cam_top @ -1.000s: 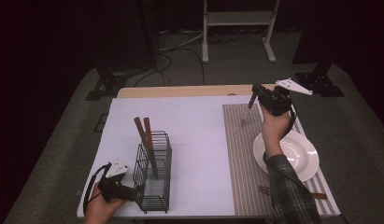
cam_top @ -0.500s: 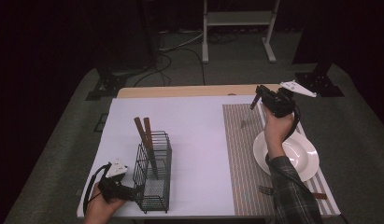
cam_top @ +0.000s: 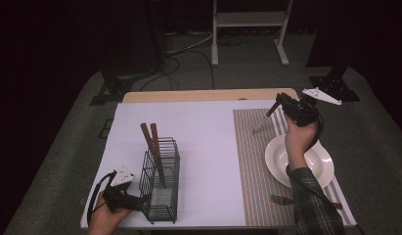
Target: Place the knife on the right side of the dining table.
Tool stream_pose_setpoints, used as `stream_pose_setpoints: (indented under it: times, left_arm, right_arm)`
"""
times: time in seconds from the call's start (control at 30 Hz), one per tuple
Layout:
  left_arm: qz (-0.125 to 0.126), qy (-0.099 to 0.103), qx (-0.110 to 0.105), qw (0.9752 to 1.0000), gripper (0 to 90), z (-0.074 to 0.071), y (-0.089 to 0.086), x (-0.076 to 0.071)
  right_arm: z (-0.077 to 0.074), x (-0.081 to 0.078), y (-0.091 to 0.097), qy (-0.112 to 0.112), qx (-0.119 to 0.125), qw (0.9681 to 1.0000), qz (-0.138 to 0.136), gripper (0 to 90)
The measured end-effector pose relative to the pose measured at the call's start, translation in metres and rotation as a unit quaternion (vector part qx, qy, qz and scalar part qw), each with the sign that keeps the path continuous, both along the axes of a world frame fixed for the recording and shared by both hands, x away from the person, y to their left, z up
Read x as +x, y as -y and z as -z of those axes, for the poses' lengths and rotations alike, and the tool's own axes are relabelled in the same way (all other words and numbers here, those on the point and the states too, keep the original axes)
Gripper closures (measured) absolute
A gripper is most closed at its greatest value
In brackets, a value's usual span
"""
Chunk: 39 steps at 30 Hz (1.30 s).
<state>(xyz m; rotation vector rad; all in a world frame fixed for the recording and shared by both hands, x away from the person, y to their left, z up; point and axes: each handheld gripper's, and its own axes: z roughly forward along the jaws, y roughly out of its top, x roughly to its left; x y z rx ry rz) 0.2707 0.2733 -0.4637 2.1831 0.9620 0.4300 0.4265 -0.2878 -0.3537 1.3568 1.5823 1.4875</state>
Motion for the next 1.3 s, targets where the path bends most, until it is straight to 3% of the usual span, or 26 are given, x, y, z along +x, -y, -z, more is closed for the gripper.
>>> stream_pose_setpoints:
  times: [0.33, 1.3]
  left_arm:
    - [0.0, 0.0, 0.0, 1.0, 0.0, 0.0, 0.0, 0.0]
    - [0.0, 0.0, 0.0, 1.0, 0.0, 0.0, 0.0, 0.0]
  right_arm:
    - [0.009, -0.003, 0.019, -0.014, 0.026, 0.9995, 0.01, 73.8]
    - [0.027, -0.006, 0.057, -0.07, 0.022, 0.9971, 0.021, 62.7]
